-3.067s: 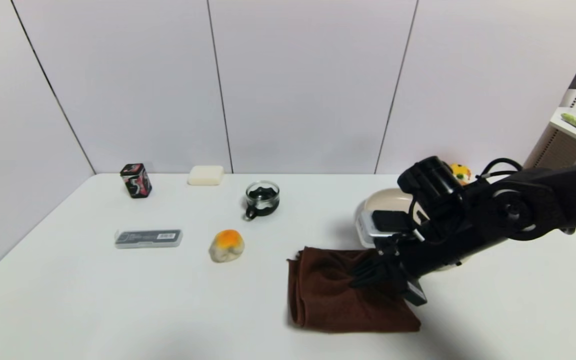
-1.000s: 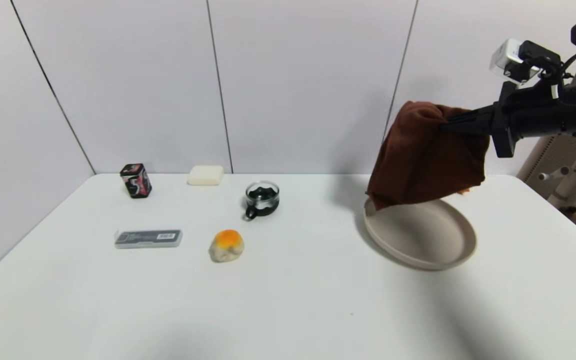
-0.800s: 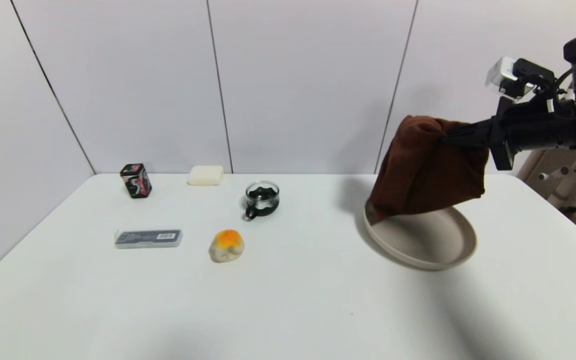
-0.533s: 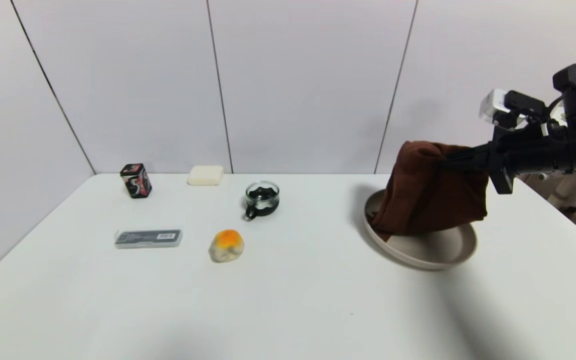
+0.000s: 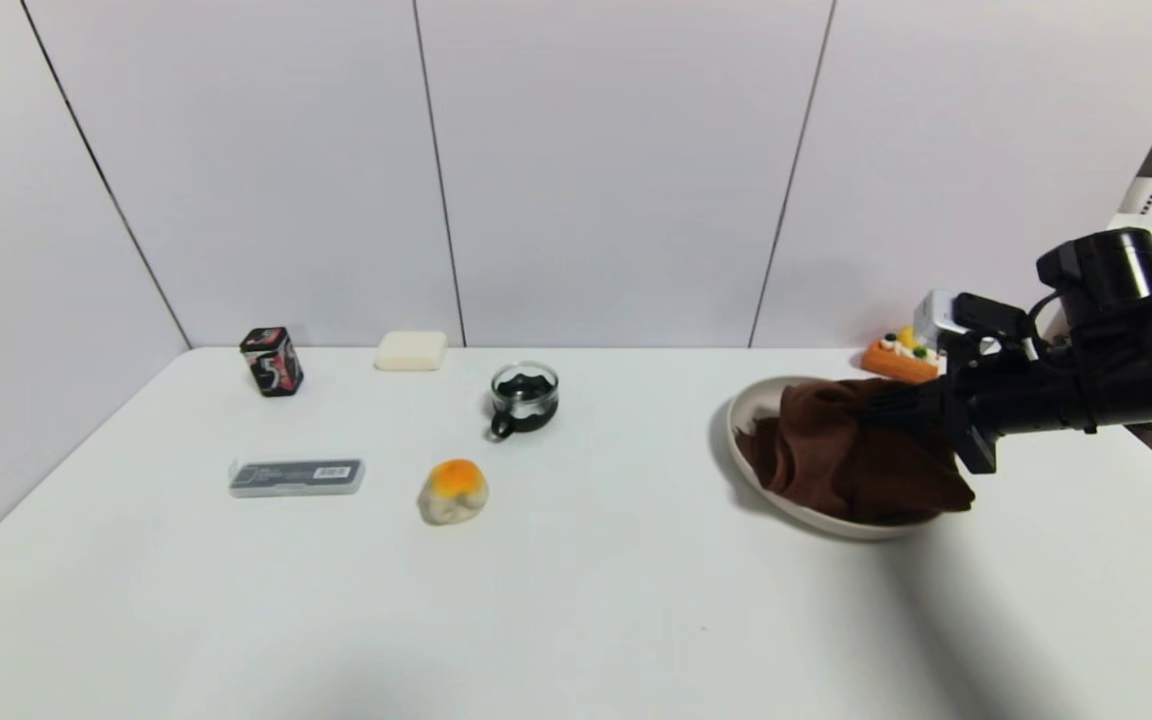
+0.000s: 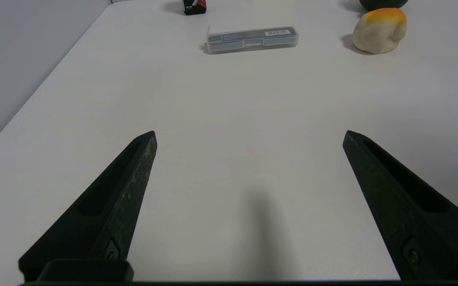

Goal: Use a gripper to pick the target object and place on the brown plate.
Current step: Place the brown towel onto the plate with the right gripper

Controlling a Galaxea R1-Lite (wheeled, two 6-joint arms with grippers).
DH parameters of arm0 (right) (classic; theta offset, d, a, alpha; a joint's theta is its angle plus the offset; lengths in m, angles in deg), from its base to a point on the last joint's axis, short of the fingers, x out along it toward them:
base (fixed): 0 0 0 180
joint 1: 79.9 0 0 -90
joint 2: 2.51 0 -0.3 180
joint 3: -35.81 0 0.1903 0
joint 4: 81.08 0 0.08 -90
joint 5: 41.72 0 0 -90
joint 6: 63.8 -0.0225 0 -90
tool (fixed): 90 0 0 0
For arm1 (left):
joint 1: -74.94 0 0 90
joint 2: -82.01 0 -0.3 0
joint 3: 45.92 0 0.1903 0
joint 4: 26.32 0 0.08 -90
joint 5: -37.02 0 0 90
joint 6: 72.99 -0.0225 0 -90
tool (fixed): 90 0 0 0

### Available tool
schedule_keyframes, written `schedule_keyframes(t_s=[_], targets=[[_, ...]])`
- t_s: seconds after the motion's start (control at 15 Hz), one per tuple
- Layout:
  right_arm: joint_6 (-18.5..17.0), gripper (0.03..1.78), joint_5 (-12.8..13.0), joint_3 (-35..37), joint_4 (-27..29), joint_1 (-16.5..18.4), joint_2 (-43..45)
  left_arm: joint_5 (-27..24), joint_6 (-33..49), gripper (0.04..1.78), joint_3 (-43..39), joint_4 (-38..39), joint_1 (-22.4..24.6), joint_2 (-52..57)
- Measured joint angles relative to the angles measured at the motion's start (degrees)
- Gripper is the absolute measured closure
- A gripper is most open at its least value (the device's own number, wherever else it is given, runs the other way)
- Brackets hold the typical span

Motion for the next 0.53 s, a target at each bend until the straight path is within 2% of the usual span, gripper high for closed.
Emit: schedule_keyframes(t_s=[0.27,0.53], targets=[[3.30,1.74,0.07,0.00,0.13,-0.44,-2.01,0.00,0.02,0.13,0.00,0.00,0.00,0.00],[3.60,1.74,0.00,-0.48,0.35,-0.55,-2.86,0.02,0.00,0.13,0.00,0.00,0.00,0.00]])
